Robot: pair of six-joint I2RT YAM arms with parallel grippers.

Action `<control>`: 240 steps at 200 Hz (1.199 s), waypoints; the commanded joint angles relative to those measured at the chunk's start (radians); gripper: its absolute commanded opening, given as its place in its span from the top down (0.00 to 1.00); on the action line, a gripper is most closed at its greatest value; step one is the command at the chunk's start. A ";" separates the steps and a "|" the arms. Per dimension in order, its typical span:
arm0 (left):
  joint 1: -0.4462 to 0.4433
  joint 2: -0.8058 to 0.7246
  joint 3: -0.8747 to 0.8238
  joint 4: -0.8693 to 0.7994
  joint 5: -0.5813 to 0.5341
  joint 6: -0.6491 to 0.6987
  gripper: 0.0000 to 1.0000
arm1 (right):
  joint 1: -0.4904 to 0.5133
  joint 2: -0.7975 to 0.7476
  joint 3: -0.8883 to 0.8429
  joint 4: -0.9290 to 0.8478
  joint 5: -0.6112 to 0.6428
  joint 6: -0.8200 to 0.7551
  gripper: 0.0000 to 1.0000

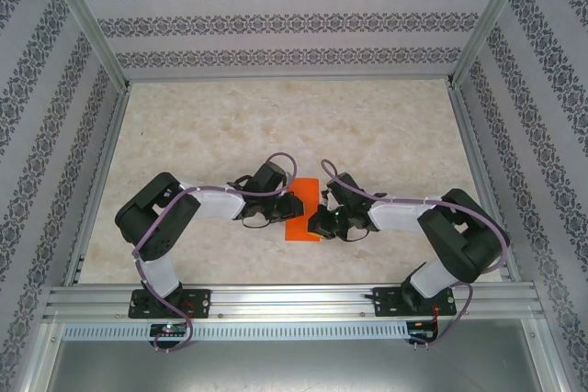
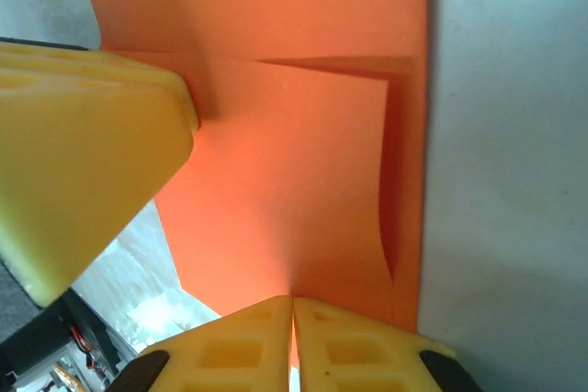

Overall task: Fold a paper plane with a square sheet of paper (pick it up from the middle)
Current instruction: Fold the triangle a second time at the center of the table.

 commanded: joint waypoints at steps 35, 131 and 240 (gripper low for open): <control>-0.001 -0.113 0.087 -0.146 -0.059 0.115 0.71 | 0.012 0.036 -0.087 0.039 0.057 0.024 0.91; -0.026 -0.027 0.025 0.015 0.005 -0.048 0.91 | 0.027 0.032 -0.086 0.075 0.098 0.060 0.91; 0.024 0.004 -0.053 -0.011 -0.146 0.033 0.90 | 0.026 0.027 -0.107 0.000 0.141 0.037 0.98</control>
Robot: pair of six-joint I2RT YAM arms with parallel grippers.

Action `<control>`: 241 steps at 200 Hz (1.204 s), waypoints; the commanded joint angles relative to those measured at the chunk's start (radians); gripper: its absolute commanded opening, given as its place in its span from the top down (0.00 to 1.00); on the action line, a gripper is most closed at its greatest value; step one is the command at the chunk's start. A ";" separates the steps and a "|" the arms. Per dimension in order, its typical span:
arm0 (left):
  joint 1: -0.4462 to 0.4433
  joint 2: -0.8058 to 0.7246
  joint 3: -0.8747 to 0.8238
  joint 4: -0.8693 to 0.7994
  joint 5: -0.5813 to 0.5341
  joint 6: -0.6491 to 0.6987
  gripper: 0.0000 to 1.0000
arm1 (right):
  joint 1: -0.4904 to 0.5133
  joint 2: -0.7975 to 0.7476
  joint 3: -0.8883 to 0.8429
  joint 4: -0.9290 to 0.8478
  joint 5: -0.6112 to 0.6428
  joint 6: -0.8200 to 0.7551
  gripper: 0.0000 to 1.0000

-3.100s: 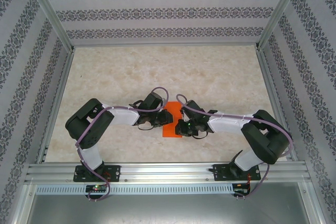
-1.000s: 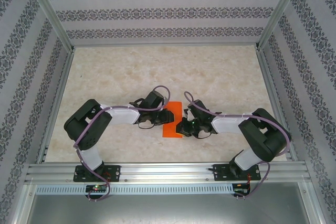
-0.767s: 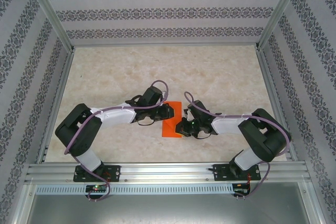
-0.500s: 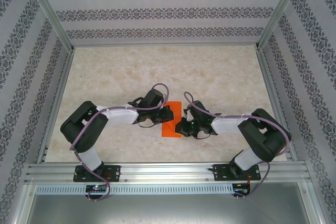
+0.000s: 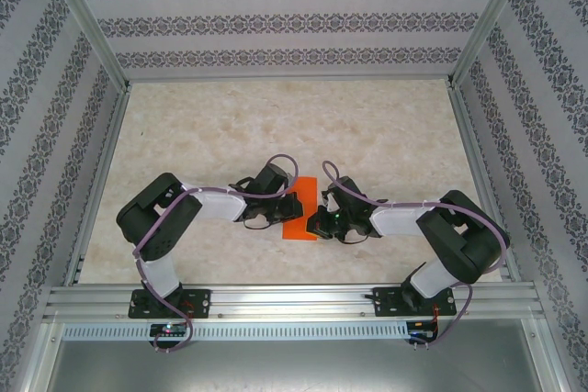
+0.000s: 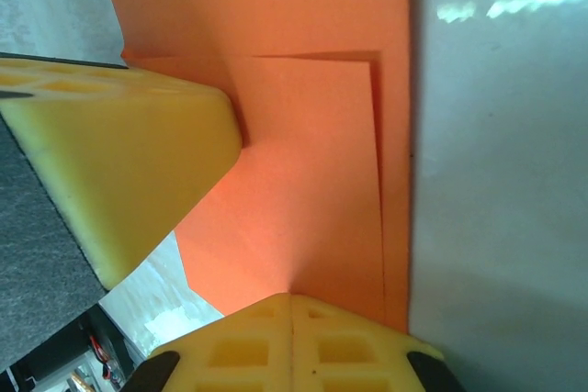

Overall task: Fold a paper plane with a square sheet of paper (pick it up from the middle)
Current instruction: Fold the triangle a second time at the center of the table.

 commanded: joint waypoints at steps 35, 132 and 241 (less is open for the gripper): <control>0.062 -0.004 -0.017 -0.058 -0.101 0.077 0.88 | 0.016 0.029 -0.048 -0.178 0.127 -0.031 1.00; 0.164 -0.004 -0.018 -0.063 -0.086 0.160 0.86 | 0.017 -0.007 -0.053 -0.188 0.119 -0.035 1.00; 0.155 -0.224 0.023 -0.134 0.050 0.162 0.80 | 0.040 0.024 0.025 -0.081 0.086 0.007 1.00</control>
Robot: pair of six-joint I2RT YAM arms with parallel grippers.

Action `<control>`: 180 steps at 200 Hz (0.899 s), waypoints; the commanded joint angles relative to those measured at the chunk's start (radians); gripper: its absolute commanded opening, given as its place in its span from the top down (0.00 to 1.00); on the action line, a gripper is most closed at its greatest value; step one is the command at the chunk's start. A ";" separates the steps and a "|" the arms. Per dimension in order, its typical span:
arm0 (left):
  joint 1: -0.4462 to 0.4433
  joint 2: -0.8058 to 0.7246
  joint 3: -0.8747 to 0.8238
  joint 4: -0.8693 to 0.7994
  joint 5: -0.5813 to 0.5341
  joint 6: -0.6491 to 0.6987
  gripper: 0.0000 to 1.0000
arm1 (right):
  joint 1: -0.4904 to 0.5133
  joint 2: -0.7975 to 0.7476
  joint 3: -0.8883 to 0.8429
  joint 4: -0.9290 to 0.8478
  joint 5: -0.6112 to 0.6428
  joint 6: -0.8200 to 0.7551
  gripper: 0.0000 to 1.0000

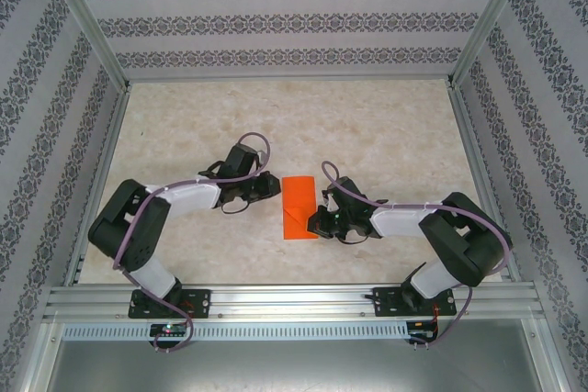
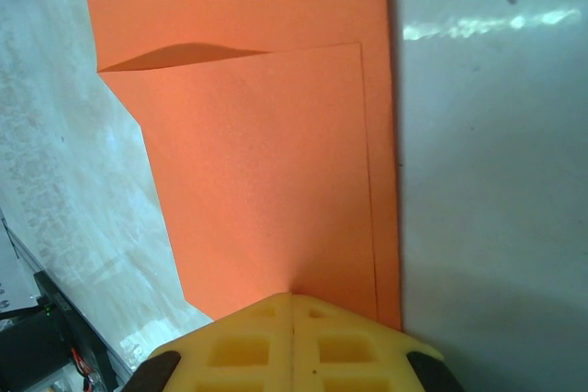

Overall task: Fold a paper plane with a square sheet of paper (pick it up from the middle)
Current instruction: Fold the triangle a second time at the center of the table.

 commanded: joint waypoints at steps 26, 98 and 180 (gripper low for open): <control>-0.106 -0.010 0.014 0.009 0.058 -0.032 0.81 | 0.024 0.022 0.011 -0.057 0.065 0.040 0.99; -0.160 0.133 -0.040 0.161 0.057 -0.120 0.83 | 0.024 -0.035 0.004 -0.082 0.082 0.042 0.98; -0.159 0.187 -0.041 0.048 -0.040 -0.077 0.85 | 0.044 -0.033 0.133 -0.053 0.051 0.039 0.96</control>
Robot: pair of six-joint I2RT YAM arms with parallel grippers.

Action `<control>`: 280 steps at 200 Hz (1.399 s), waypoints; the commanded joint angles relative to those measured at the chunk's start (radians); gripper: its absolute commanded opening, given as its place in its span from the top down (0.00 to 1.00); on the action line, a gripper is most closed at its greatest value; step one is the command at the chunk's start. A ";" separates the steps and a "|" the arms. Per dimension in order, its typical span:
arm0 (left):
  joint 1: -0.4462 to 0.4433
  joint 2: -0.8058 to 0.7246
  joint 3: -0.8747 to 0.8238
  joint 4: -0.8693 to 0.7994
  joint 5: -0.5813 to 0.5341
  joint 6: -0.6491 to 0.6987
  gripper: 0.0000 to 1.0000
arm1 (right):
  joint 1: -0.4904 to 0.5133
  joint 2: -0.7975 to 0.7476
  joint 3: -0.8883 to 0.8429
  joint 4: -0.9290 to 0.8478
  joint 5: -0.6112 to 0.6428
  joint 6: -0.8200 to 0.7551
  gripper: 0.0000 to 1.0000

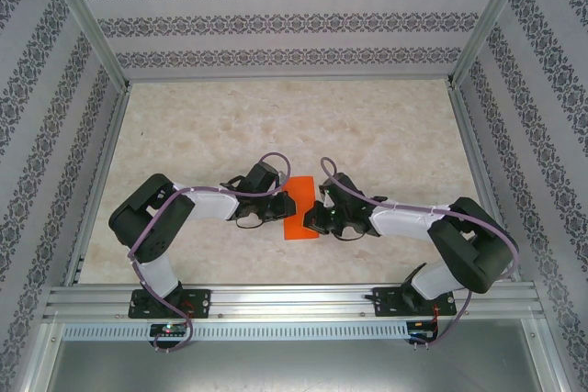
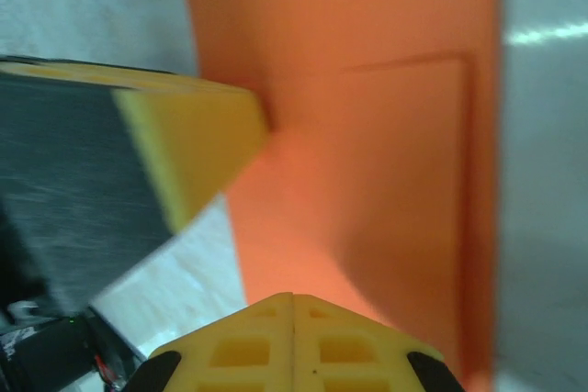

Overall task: Fold a paper plane with a square sheet of paper (pick it up from the middle)
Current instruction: Fold the triangle a second time at the center of the table.

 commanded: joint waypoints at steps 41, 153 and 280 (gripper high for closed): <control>-0.010 0.036 -0.004 -0.061 -0.071 0.020 0.85 | 0.004 0.129 0.074 0.051 0.005 0.007 0.97; -0.011 0.032 0.009 -0.076 -0.074 0.024 0.86 | -0.011 0.048 -0.019 0.080 0.014 0.025 0.99; -0.010 0.024 0.009 -0.088 -0.076 0.027 0.86 | -0.005 0.135 0.076 0.092 -0.017 0.023 1.00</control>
